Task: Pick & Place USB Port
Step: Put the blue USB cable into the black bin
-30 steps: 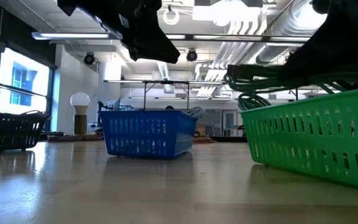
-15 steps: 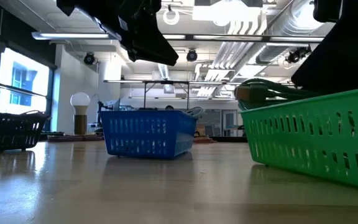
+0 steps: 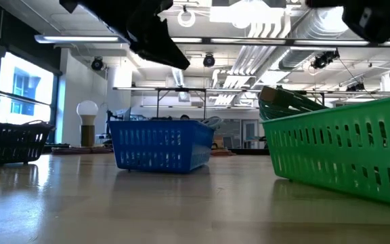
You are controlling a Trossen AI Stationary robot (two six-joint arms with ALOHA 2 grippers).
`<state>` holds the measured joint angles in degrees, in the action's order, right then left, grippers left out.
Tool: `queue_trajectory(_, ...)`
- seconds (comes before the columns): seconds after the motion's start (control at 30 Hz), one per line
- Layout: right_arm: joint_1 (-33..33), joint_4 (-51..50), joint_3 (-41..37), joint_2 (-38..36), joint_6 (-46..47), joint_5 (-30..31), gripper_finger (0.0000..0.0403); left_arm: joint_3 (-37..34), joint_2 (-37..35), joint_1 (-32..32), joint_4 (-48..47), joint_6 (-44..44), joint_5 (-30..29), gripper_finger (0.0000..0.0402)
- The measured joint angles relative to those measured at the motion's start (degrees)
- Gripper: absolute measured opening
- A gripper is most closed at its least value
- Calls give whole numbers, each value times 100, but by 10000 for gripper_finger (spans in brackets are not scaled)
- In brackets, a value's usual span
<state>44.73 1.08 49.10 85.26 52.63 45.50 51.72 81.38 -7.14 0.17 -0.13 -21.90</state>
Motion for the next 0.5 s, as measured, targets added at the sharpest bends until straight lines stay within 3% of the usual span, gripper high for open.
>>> queue_trajectory(0.2, -13, -26, -15, -362, -991, 90, 104, 2, -430, 0, -826, 468, -604, 140)
queue_trajectory(0.43, -150, -561, -21, -390, -1424, 166, 101, 5, -1050, 7, -1793, 821, -2745, 140)
queue_trajectory(0.5, -223, -727, -22, -390, -1419, 73, 101, 0, -1204, 119, -2208, 935, -3106, 140)
